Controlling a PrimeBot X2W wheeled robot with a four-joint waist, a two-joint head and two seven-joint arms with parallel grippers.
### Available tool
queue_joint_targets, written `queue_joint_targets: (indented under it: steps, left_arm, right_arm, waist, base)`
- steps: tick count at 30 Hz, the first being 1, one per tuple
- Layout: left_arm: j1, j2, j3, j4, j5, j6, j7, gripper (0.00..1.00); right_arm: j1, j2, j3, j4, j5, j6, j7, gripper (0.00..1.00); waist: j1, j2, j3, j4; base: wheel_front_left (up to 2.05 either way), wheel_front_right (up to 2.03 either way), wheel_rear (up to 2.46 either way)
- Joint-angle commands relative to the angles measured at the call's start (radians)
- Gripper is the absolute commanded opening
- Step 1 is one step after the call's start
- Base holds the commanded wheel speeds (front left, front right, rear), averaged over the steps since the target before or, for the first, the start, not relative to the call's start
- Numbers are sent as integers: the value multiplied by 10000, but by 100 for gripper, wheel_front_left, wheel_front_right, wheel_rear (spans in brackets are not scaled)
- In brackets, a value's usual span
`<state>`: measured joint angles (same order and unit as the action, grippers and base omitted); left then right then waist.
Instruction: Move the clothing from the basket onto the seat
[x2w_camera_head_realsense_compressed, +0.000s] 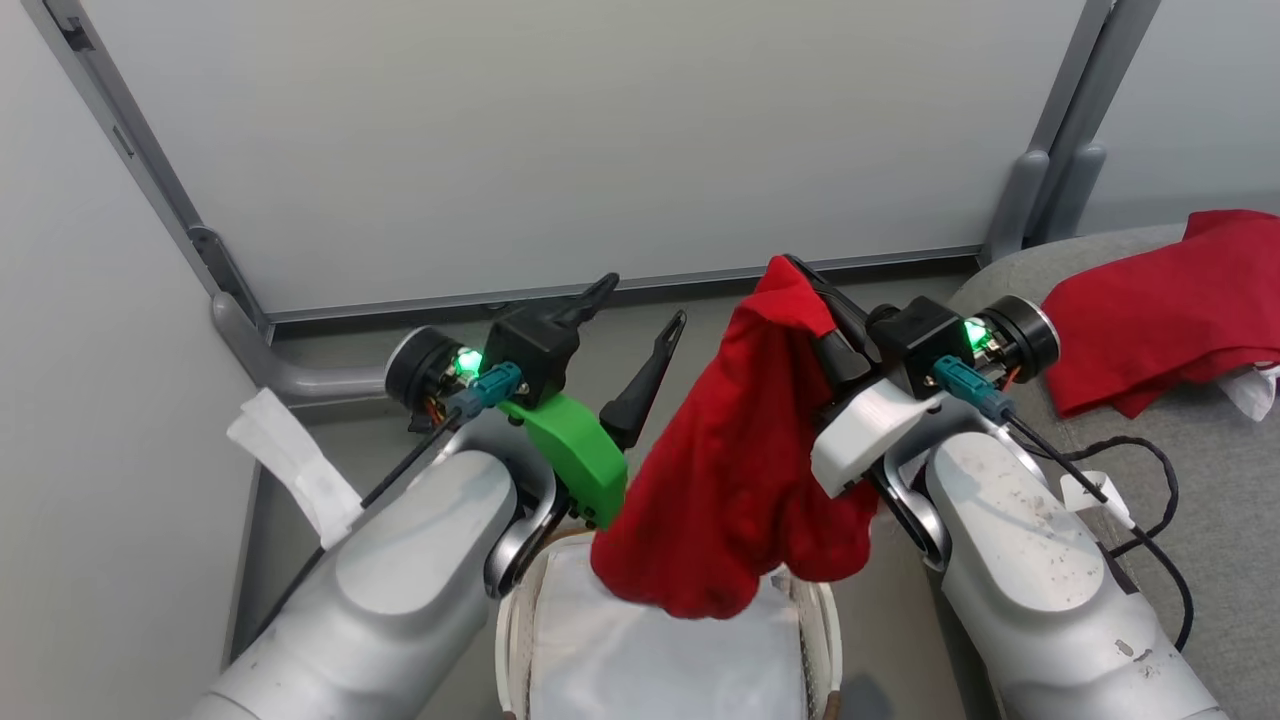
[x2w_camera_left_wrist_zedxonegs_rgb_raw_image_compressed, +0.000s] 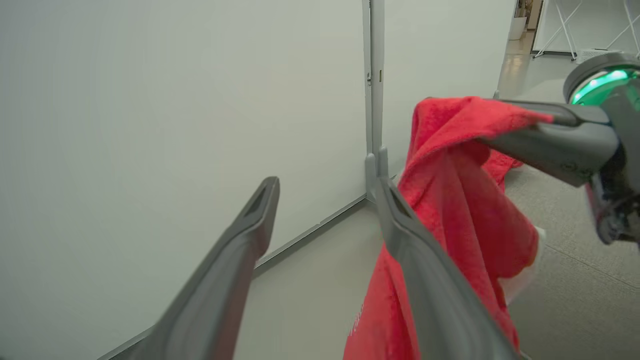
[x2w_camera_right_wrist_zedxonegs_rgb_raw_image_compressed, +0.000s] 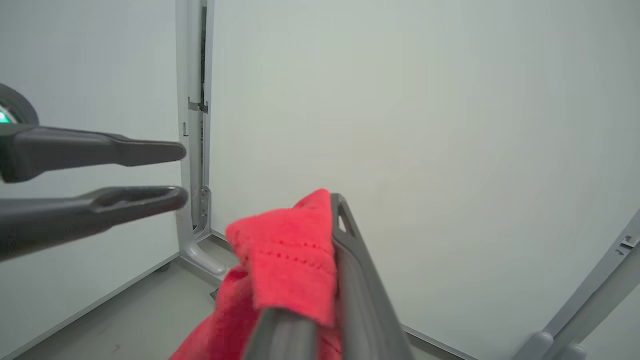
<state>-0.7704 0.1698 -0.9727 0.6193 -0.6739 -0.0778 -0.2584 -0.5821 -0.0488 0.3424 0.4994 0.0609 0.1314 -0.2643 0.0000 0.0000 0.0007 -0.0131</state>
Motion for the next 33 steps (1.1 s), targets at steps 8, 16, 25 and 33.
queue_joint_targets:
  steps: [8,16,25,33]
  left_arm:
    - [1746,31,848,-657,326,188,-57,100]
    - [2890,-40,1637,-942,860,206,-59,100]
    - [3689,-383,2559,-1461,1622,-9,-60,100]
    - [3906,-615,3041,-1499,2220,-233,-56,100]
  right_arm:
    - [325,-35,-637,-88,-390,-14,-1,0]
    - [194,-33,-892,-106,-726,-14,-1,0]
    - [-299,-249,-1199,-201,-1091,-14,-1,0]
    - [-628,-603,-1538,-379,-1123,-14,-1,0]
  waist:
    - [0,0,74,-192]
    - [0,0,146,-710]
    - [0,0,438,-2014]
    - [0,0,793,-3313]
  base:
    - [0,0,0]
    - [0,0,0]
    - [0,0,0]
    - [0,0,0]
